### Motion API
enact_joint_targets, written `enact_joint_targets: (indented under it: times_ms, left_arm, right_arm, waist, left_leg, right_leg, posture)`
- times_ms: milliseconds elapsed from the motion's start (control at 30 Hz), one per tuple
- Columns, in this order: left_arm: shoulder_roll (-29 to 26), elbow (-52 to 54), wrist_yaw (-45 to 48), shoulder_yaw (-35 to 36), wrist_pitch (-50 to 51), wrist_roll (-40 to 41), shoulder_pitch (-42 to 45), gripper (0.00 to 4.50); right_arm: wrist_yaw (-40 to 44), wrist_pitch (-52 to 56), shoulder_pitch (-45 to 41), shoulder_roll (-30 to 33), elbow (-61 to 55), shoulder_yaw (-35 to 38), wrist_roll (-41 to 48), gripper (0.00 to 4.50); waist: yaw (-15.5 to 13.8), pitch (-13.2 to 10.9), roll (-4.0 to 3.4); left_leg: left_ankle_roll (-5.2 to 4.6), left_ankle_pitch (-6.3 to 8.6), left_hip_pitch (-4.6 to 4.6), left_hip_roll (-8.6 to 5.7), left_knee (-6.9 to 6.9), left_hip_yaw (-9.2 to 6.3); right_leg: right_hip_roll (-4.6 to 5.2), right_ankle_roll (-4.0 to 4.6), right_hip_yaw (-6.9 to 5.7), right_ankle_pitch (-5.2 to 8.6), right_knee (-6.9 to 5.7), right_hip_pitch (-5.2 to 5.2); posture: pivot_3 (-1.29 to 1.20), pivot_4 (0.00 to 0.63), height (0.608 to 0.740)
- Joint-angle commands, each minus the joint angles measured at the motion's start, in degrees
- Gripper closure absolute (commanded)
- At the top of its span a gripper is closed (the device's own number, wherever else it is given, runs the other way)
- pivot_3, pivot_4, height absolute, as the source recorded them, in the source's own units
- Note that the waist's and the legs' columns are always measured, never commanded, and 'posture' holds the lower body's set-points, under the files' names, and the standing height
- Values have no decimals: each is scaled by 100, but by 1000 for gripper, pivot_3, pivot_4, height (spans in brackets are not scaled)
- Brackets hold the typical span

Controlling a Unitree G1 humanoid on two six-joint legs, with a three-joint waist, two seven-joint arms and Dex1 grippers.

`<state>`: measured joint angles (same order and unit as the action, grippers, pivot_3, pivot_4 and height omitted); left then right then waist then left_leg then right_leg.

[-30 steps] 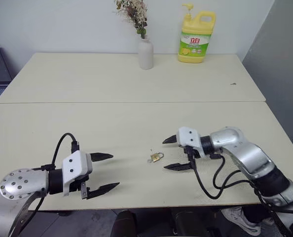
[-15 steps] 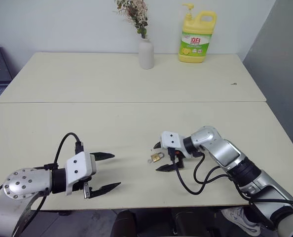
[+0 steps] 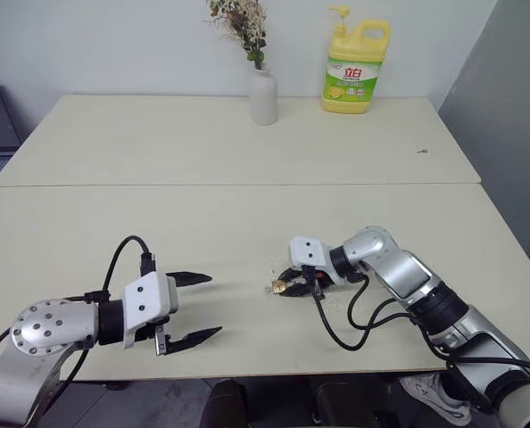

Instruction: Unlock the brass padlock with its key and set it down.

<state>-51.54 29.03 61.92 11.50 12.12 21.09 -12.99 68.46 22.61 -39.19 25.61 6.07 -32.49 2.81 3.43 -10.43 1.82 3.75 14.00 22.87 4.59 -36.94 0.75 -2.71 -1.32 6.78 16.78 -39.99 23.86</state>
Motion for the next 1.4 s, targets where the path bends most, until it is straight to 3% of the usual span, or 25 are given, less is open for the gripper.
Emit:
enact_joint_targets:
  times_ms: [33,367,700,967,1167,1400]
  left_arm:
    - [-5,18,-15,-44,-55,-16,113,0]
    - [234,-80,-252,-138,513,390,613,0]
    - [665,-687,-218,-759,1153,815,2120,0]
    - [976,-1580,411,-1315,1686,1143,3612,0]
    - [1301,-1823,519,-1528,2034,1295,4198,0]
    - [1641,-2058,595,-1735,2245,1302,4681,0]
  right_arm:
    - [-19,-13,151,22,-170,24,-72,3557]
    - [-703,63,959,477,-1295,915,57,3557]
    - [-2183,703,2779,1369,-3940,2168,-553,3557]
    - [-3616,-1826,3126,2248,-3789,2183,-2647,3557]
    - [-4615,-3134,3201,2133,-3443,2463,-3172,3557]
    - [-4722,-4003,3072,1900,-3368,2477,-2991,3557]
  waist:
    - [-1,0,0]
    - [-27,1,1]
    - [-17,2,4]
    - [-25,4,8]
    - [-25,5,8]
    - [-50,5,8]
  left_leg:
    - [0,0,0,0,0,-1]
    - [0,0,6,-3,-3,-5]
    - [0,0,5,-6,-4,-26]
    - [0,0,5,-11,-8,-26]
    - [0,0,5,-12,-7,-26]
    - [0,0,4,-13,-10,-27]
  right_leg:
    - [0,0,-1,0,0,0]
    - [1,-7,-3,2,1,-2]
    - [-3,-17,-13,8,-1,-9]
    - [-6,-22,-11,6,2,-14]
    - [-7,-12,-6,0,0,-13]
    - [-6,-12,-6,0,0,-17]
  posture:
    - [0,150,740]
    - [0,150,740]
    - [0,150,740]
    - [0,150,740]
    - [0,150,740]
    - [0,150,740]
